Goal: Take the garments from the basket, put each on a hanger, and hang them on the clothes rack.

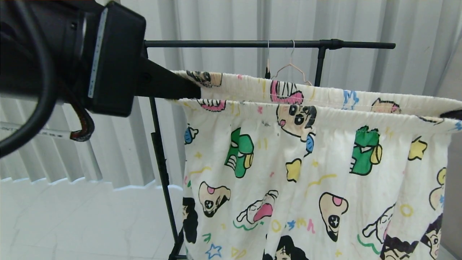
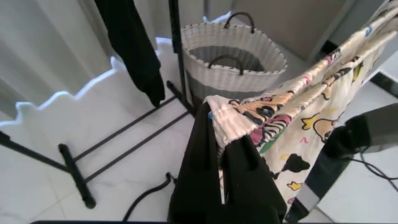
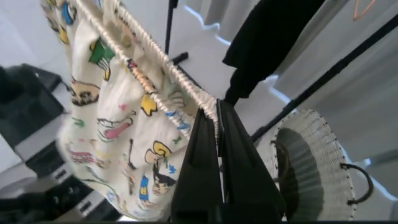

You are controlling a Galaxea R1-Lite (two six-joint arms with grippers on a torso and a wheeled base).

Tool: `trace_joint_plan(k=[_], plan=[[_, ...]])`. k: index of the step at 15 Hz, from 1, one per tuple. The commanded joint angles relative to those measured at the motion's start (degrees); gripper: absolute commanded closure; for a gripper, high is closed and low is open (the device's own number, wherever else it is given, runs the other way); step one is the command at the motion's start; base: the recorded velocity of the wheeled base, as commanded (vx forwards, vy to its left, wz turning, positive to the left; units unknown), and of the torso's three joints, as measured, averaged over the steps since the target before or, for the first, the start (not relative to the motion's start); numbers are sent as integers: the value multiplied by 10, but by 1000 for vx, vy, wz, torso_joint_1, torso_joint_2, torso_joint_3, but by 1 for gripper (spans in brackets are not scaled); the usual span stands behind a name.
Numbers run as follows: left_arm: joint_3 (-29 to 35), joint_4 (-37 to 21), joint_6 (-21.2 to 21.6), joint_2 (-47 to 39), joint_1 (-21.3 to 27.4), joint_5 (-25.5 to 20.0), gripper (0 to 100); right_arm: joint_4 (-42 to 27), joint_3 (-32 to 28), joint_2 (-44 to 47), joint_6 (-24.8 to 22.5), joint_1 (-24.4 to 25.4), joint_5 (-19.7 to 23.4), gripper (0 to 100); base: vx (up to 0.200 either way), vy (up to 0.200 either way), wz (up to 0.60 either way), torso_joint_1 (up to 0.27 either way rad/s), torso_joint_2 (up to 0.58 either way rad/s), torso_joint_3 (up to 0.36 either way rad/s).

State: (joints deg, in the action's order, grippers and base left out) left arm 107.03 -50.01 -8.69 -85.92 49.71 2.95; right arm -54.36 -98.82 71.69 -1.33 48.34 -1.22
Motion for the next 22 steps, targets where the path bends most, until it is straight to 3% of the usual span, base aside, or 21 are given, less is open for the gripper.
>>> trace_joint_plan(k=[1, 3, 8, 14, 15, 19, 22], plan=[[-4, -1, 15, -10, -1, 5, 100, 17, 0, 3, 11, 2, -2, 100, 0, 0, 0, 0, 0, 0], [-15, -1, 61, -9, -2, 21, 100, 68, 11, 6, 26, 4, -2, 100, 0, 0, 0, 0, 0, 0], [-12, 0, 62, -13, -1, 36, 100, 111, 43, 2, 28, 4, -41, 100, 0, 0, 0, 0, 0, 0], [-9, 0, 65, -13, -1, 36, 100, 127, 63, 1, 30, 3, -44, 100, 0, 0, 0, 0, 0, 0], [-9, 0, 65, -13, -1, 36, 100, 128, 71, -1, 30, 3, -43, 0, 0, 0, 0, 0, 0, 0], [-10, 0, 65, -13, -1, 41, 100, 155, 143, -40, -18, 4, -33, 0, 0, 0, 0, 0, 0, 0], [-24, 0, 64, -21, -1, 104, 100, 214, 208, -86, -25, 3, 48, 0, 0, 0, 0, 0, 0, 0]])
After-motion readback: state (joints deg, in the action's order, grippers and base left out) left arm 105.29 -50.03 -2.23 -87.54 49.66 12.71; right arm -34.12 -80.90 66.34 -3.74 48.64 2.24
